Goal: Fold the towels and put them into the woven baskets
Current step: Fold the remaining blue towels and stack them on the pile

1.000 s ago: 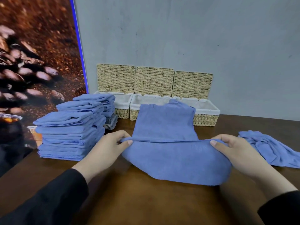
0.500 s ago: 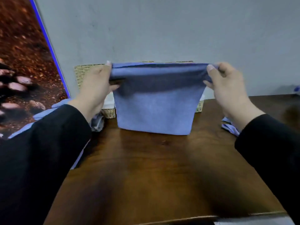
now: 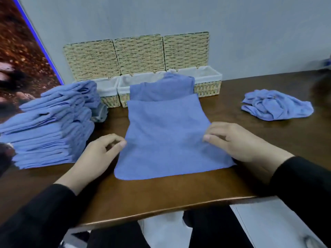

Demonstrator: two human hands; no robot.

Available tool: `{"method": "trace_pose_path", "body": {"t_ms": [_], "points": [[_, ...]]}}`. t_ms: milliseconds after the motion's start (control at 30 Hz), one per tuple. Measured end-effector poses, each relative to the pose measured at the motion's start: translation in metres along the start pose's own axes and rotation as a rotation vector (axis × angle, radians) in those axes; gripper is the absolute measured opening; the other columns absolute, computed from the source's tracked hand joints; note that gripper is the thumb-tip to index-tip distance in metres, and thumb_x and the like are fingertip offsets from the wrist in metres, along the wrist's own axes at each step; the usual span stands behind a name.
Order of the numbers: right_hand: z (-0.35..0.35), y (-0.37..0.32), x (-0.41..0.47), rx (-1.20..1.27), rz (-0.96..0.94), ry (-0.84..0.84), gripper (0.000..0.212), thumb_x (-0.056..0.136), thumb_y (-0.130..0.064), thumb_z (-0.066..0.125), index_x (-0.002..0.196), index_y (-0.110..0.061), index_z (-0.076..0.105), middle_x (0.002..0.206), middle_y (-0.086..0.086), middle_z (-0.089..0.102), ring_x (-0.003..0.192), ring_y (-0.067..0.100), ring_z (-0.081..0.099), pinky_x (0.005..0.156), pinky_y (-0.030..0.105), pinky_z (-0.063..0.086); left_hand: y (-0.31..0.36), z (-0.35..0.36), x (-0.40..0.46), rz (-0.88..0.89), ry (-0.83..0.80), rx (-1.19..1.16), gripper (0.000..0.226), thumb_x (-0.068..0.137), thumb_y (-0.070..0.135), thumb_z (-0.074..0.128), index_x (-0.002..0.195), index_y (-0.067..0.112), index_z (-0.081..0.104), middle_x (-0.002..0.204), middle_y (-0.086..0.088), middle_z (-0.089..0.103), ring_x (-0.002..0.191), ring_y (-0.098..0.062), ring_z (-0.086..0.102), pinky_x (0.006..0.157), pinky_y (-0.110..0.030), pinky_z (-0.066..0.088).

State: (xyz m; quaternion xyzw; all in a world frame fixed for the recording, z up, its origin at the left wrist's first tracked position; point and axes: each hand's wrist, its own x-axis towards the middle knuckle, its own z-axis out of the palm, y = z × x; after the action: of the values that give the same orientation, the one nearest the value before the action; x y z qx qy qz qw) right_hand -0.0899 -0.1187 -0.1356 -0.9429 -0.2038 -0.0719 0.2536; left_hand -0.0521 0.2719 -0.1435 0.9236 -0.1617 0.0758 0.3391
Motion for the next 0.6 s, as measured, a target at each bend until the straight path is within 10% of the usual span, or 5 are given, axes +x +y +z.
{"method": "trace_pose_path", "body": {"t_ms": [100,200,467,600], "points": [[0.011,-0.006,0.02,0.031,-0.013,0.024,0.025,0.099,-0.046,0.056,0.111,-0.03,0.069,0.121,-0.014,0.064,0.115,0.006,0.059,0.102,0.038,0.046,-0.006,0.009,0.005,0.104,-0.251,0.224,0.051,0.086,0.081,0.044,0.128,0.054,0.055,0.143,0.035,0.044,0.138,0.006,0.035,0.117,-0.032,0.026],[0.027,-0.002,0.022,-0.108,0.061,-0.239,0.055,0.097,-0.055,0.055,0.148,-0.035,0.047,0.158,-0.023,0.032,0.147,-0.003,0.026,0.123,0.024,0.019,-0.009,0.013,0.006,0.12,-0.362,0.317,0.091,0.068,0.101,0.016,0.142,0.055,0.043,0.152,0.04,0.018,0.142,0.015,0.01,0.121,-0.03,0.005],[0.024,-0.01,0.033,-0.196,0.047,-0.192,0.064,0.094,-0.066,0.045,0.151,-0.036,0.044,0.161,-0.02,0.029,0.15,0.001,0.021,0.123,0.035,0.02,0.002,0.018,0.022,0.093,-0.347,0.404,0.069,0.088,0.082,0.022,0.141,0.049,0.05,0.153,0.03,0.032,0.146,0.002,0.024,0.118,-0.033,0.012],[0.023,-0.002,0.045,-0.181,0.043,-0.174,0.055,0.099,-0.058,0.047,0.147,-0.033,0.049,0.156,-0.021,0.036,0.145,-0.004,0.026,0.113,0.011,0.015,0.008,0.015,0.048,0.119,-0.155,0.34,0.04,0.099,0.06,0.039,0.103,0.036,0.071,0.102,0.018,0.065,0.094,-0.002,0.059,0.098,-0.04,0.045]]}}
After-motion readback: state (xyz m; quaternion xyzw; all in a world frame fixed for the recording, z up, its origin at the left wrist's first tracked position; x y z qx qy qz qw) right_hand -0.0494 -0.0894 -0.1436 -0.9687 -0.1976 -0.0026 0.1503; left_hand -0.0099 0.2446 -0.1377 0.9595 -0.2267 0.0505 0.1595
